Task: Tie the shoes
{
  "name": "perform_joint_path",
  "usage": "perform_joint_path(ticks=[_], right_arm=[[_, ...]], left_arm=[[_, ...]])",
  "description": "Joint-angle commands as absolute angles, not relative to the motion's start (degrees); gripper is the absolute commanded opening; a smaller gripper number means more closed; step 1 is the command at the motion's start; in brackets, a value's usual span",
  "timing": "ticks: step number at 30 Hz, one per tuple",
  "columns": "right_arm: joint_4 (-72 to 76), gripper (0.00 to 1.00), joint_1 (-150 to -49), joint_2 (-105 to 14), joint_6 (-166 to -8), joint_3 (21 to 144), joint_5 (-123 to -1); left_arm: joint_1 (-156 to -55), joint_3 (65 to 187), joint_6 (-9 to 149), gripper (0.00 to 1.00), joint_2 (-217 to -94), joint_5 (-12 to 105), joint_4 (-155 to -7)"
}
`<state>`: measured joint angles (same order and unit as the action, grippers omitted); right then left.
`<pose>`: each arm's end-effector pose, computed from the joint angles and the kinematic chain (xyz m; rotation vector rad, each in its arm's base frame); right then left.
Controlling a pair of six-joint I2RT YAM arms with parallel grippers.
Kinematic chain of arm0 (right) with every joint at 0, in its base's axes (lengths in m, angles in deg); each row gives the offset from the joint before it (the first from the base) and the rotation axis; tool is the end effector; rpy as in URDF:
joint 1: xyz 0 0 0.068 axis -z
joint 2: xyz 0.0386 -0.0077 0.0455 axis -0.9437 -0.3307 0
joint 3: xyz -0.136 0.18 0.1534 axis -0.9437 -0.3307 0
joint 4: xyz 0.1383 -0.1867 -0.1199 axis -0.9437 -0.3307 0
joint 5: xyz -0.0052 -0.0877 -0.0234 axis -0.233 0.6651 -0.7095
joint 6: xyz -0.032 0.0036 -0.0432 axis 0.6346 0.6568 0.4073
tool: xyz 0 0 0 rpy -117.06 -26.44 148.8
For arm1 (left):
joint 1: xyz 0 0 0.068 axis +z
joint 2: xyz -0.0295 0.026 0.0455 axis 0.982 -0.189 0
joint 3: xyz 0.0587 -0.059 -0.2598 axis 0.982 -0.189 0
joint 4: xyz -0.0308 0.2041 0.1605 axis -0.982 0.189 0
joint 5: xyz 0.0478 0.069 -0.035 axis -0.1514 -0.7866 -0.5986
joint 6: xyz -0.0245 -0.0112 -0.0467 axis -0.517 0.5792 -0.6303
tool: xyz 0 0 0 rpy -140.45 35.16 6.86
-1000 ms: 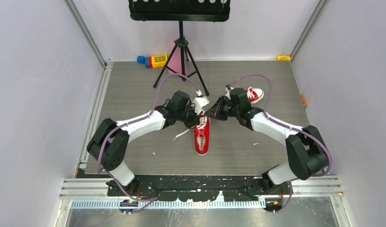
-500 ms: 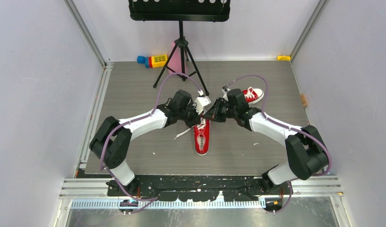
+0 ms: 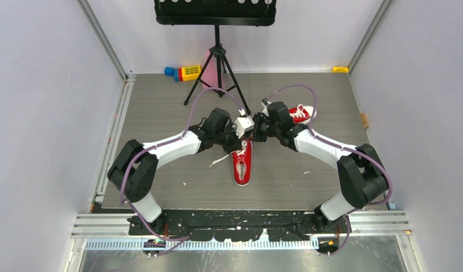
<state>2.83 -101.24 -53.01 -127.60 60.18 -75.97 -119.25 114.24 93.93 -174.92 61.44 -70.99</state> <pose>0.2832 0.1820 0.2250 0.1182 2.3788 1.1258 0.2638 -0.2410 0.2128 1.2236 2.0089 -0.7152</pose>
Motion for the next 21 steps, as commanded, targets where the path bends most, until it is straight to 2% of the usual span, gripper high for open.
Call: perform_joint_path(ticks=[1, 9, 21], right_arm=[[2.2, 0.10, -101.5, -54.1, -126.6, 63.0, -75.3], [-0.9, 0.16, -101.5, -56.8, -126.3, 64.7, -74.7], [-6.1, 0.10, -101.0, -51.9, -123.9, 64.5, -69.6]], left_arm=[[-119.6, 114.4, 95.1, 0.00, -173.9, 63.2, -73.6], [-119.5, 112.1, 95.5, 0.00, -172.6, 62.2, -76.8], [-119.5, 110.4, 94.9, 0.00, -170.2, 59.3, -75.6]])
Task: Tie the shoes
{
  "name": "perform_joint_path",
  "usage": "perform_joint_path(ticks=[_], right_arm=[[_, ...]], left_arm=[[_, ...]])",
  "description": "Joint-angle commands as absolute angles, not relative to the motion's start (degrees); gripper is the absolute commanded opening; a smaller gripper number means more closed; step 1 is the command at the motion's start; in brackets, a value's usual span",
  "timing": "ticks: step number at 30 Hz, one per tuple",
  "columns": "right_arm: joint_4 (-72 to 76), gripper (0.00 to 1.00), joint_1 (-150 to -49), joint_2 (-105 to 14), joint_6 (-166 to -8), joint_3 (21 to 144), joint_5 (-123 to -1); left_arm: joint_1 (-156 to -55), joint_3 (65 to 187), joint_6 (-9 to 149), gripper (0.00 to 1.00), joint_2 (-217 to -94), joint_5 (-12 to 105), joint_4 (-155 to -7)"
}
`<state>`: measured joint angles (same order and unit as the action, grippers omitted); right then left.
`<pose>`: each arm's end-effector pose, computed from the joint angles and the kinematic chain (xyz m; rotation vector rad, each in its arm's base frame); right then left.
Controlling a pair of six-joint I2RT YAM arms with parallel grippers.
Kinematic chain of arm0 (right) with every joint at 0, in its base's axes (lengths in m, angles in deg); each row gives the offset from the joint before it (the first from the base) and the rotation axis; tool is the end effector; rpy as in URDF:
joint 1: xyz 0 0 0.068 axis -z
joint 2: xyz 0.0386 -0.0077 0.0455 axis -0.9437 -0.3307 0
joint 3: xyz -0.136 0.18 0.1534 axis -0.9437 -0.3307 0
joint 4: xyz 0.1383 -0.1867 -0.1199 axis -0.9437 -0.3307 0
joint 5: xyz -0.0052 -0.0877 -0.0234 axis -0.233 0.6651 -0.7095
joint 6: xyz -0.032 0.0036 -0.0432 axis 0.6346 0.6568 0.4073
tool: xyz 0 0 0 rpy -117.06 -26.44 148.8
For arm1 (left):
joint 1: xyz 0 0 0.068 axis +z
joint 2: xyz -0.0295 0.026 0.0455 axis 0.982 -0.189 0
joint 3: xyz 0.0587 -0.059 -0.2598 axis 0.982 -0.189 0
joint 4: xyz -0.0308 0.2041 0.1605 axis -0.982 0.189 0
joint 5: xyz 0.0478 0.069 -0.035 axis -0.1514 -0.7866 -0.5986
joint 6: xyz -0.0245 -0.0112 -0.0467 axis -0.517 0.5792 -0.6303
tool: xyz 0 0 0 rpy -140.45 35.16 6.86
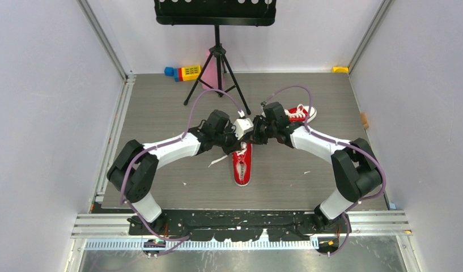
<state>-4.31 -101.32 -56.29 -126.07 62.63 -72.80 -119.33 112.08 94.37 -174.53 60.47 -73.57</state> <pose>0.2881 0.1833 0.2095 0.1601 2.5019 0.9901 0.2611 -0.2387 0.2067 1.2207 1.9935 -0.6929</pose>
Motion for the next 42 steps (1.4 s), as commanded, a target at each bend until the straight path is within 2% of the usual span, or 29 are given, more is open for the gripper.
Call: perform_joint_path(ticks=[1, 20, 42], right_arm=[[-6.3, 0.11, -100.8, -51.4, -123.7, 64.2, -69.2], [-5.4, 0.12, -100.5, -57.7, -124.4, 71.2, -72.2], [-2.2, 0.13, -101.7, -49.9, -130.7, 62.6, -72.0]], left_arm=[[-119.6, 109.6, 94.7, 0.00, -169.5, 59.0, -76.2], [-119.6, 111.4, 95.0, 0.00, -170.5, 65.9, -75.4], [-117.3, 115.7, 90.8, 0.00, -174.6, 63.1, -72.2]])
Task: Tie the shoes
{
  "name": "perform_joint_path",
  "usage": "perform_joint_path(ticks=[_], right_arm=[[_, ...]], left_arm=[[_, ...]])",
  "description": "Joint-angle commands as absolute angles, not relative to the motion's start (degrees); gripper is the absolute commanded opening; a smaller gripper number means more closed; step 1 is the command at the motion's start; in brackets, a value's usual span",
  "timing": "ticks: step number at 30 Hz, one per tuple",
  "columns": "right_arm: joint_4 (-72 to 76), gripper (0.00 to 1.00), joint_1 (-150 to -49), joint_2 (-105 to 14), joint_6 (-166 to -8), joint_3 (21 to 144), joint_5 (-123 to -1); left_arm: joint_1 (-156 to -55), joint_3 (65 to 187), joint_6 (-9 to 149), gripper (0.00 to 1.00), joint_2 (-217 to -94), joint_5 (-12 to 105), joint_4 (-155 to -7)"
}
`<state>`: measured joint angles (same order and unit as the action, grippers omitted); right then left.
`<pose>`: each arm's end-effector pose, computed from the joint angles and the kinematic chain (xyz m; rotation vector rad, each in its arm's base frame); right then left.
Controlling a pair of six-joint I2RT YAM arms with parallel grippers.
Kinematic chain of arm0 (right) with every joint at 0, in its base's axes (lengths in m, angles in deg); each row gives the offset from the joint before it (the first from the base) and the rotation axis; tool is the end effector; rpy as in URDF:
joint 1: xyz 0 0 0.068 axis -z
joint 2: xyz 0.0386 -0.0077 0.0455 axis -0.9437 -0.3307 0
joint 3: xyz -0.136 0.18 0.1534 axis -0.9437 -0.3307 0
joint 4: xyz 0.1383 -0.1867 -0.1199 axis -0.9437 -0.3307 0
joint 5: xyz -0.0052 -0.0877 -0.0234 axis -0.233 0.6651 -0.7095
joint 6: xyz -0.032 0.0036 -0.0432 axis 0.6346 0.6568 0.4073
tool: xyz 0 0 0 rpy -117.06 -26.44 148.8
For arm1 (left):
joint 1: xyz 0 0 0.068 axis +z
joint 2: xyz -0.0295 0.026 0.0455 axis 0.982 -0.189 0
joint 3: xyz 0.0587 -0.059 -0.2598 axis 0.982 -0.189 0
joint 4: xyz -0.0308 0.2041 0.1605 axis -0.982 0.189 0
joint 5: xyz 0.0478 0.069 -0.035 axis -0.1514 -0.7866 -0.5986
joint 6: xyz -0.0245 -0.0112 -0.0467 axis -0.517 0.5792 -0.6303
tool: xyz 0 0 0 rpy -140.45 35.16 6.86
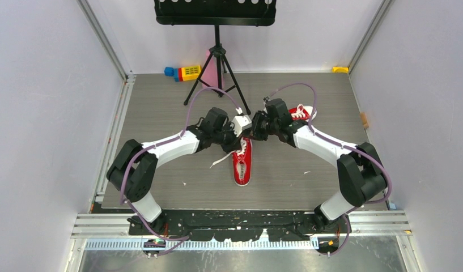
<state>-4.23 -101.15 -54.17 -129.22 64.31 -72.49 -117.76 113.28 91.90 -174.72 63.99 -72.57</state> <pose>0.2895 0.1827 0.2308 0.2145 2.4390 1.0405 0.2678 -0.2342 0.2113 1.1787 2.0192 -0.7716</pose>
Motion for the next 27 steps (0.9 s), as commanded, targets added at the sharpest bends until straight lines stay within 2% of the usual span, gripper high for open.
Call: perform_joint_path(ticks=[1, 10, 23, 27], right_arm=[[-2.2, 0.13, -101.9, -49.4, -130.8, 62.1, -71.9], [-5.9, 0.18, -104.0, -47.1, -130.8, 60.0, -70.1], [-9.6, 0.20, -106.6, -44.4, -132.4, 57.0, -65.5], [-7.9, 0.27, -107.5, -43.8, -135.2, 54.3, -65.1]], left_arm=[[-117.2, 115.6, 90.7, 0.00, -174.5, 63.2, -72.3], [-117.2, 115.1, 90.7, 0.00, -174.3, 63.9, -72.6], [-117.1, 113.1, 90.6, 0.00, -173.1, 63.2, -74.2], [-117.1, 111.8, 90.6, 0.00, -172.4, 63.2, -75.7]])
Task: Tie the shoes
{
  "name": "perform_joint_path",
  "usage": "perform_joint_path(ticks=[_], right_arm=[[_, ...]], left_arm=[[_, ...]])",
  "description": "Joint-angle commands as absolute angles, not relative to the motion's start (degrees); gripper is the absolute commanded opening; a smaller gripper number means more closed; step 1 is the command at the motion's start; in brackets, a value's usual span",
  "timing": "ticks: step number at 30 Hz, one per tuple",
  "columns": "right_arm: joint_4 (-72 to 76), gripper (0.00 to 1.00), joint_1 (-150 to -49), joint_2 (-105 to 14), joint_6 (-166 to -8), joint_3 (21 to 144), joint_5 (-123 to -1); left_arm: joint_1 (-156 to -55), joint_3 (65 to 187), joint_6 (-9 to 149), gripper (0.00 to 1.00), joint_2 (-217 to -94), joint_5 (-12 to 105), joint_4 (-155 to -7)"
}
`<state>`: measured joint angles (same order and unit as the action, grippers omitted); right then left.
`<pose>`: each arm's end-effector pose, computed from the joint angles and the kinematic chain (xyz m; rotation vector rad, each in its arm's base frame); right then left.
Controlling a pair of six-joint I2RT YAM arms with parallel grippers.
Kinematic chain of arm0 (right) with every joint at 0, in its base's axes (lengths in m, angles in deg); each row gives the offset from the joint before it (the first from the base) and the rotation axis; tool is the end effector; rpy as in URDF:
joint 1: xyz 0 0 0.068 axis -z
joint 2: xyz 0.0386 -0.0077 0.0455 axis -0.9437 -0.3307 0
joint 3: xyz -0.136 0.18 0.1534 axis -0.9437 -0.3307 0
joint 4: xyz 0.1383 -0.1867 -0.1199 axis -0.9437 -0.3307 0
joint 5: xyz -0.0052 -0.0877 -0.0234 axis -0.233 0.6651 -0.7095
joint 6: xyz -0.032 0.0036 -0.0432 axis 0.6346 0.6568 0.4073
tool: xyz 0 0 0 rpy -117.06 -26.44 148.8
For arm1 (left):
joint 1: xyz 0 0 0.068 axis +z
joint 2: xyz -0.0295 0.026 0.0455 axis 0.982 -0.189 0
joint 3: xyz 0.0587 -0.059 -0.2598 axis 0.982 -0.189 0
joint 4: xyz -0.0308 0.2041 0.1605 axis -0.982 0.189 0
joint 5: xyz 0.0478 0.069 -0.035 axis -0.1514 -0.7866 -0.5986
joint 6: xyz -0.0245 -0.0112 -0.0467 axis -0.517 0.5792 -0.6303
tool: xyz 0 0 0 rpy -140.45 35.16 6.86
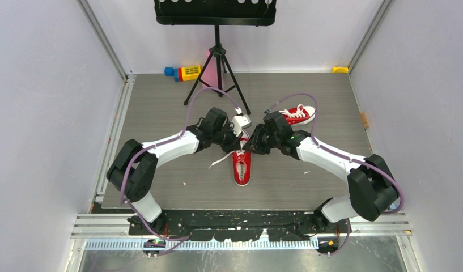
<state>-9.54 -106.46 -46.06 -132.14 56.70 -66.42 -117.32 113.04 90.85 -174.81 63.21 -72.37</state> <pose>0.2395 0.1813 0.2226 0.2474 2.5244 0.9385 0.2694 -0.2314 0.2091 1.1490 2.0493 -0.7609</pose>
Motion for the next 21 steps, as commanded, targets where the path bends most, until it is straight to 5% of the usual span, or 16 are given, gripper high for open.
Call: perform_joint_path(ticks=[1, 11, 21], right_arm=[[-6.8, 0.27, -107.8, -43.9, -135.9, 53.6, -65.3], [-3.9, 0.33, -109.2, -42.9, -138.3, 50.0, -65.7], [-12.5, 0.40, -107.7, -36.6, -124.7, 55.2, -61.2]], left_arm=[[-117.1, 111.5, 90.4, 0.00, -172.3, 63.4, -76.2], [-117.1, 109.3, 90.6, 0.00, -170.7, 63.9, -78.7], [-117.1, 108.3, 90.7, 0.00, -170.1, 64.6, -81.1]])
